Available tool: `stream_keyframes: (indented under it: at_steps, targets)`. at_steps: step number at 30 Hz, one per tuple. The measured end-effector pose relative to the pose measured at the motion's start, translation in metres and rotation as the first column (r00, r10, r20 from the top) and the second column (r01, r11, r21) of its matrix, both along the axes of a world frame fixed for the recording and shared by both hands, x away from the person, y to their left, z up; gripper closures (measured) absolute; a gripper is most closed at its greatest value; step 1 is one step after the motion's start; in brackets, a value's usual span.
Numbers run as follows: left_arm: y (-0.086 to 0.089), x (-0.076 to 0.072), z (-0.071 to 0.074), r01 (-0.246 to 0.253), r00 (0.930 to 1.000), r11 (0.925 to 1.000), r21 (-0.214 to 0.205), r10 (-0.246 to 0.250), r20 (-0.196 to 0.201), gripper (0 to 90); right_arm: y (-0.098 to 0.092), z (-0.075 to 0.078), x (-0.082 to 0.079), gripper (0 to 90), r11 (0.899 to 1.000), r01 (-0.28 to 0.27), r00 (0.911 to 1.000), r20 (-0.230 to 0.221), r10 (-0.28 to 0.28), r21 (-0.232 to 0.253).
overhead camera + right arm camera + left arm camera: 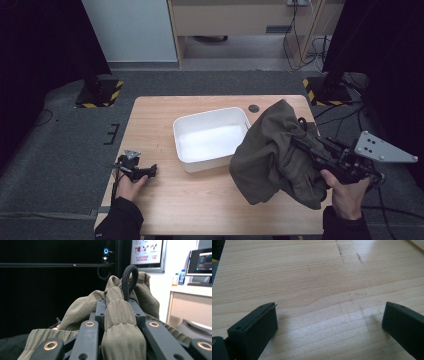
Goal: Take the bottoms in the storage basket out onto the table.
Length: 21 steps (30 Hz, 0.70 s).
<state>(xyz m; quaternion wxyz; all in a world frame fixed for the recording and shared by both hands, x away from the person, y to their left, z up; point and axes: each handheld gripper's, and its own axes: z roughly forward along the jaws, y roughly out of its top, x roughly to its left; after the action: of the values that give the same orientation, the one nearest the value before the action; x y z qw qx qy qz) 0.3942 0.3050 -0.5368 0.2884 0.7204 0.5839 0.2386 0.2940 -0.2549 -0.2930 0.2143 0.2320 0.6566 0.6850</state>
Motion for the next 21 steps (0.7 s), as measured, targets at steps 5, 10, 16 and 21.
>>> stream_keyframes:
  at_steps: [5, 10, 16, 21]
  targets:
    - [0.0, 0.0, 0.0, 0.0, 1.0, 1.0, 0.0, 0.0, 0.0, 0.0, -0.003, -0.009, 0.004, 74.3, 1.0, 0.001, 0.9992, -0.041, -0.002, -0.028]
    - [0.0, 0.0, 0.0, 0.0, 1.0, 1.0, 0.0, 0.0, 0.0, 0.0, -0.007, -0.018, 0.009, 74.2, 0.999, 0.001, 0.9967, -0.081, -0.005, -0.046]
    - [0.0, 0.0, 0.0, 0.0, 1.0, 1.0, 0.0, 0.0, 0.0, 0.0, -0.014, -0.025, 0.011, 74.1, 0.998, 0.019, 0.9936, -0.109, -0.026, -0.066]
    - [0.0, 0.0, 0.0, -0.001, 1.0, 1.0, 0.0, 0.001, 0.0, 0.0, -0.019, -0.039, 0.018, 74.1, 0.991, 0.061, 0.9844, -0.157, -0.08, -0.123]
